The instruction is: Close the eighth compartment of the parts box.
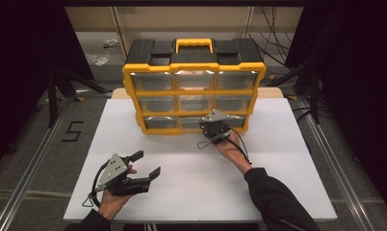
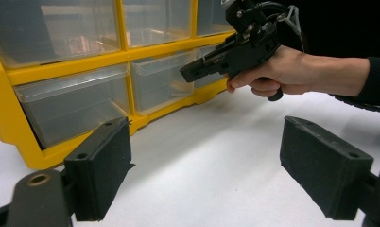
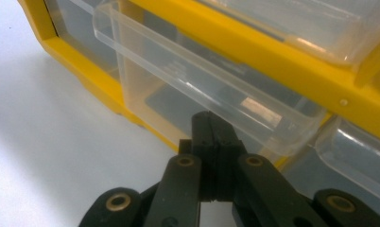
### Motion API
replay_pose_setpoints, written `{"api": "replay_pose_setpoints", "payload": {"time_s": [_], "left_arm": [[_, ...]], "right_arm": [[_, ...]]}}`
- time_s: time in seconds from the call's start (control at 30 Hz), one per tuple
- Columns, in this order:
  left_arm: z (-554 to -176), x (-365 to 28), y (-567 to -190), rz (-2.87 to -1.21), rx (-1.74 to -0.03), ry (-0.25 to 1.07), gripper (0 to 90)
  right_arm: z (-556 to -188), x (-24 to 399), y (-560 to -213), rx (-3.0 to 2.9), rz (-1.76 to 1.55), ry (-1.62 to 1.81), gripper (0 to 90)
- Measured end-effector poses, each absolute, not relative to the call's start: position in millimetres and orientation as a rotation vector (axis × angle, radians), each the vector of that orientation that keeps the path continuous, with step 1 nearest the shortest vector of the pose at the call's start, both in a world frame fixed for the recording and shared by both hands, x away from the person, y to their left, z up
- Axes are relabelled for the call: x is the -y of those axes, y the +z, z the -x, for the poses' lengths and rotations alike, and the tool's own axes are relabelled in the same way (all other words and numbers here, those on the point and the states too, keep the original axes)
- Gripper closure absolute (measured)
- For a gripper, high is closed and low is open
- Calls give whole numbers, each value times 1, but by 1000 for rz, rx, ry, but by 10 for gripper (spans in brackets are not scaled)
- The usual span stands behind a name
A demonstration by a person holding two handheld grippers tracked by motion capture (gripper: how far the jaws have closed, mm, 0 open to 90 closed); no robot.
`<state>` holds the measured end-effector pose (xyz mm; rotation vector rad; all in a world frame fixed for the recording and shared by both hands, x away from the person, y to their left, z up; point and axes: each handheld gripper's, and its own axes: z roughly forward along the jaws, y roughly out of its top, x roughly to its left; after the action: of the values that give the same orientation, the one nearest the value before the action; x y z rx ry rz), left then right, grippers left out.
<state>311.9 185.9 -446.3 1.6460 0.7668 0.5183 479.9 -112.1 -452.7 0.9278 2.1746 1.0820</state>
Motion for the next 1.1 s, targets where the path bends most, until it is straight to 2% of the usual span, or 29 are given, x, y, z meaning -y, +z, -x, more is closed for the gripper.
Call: {"api": "replay_pose_setpoints", "payload": {"time_s": [1.1], "left_arm": [[-312, -186, -446, -1645, -764, 514, 170]], "right_arm": [[-491, 107, -454, -2171, -937, 1099, 900]]}}
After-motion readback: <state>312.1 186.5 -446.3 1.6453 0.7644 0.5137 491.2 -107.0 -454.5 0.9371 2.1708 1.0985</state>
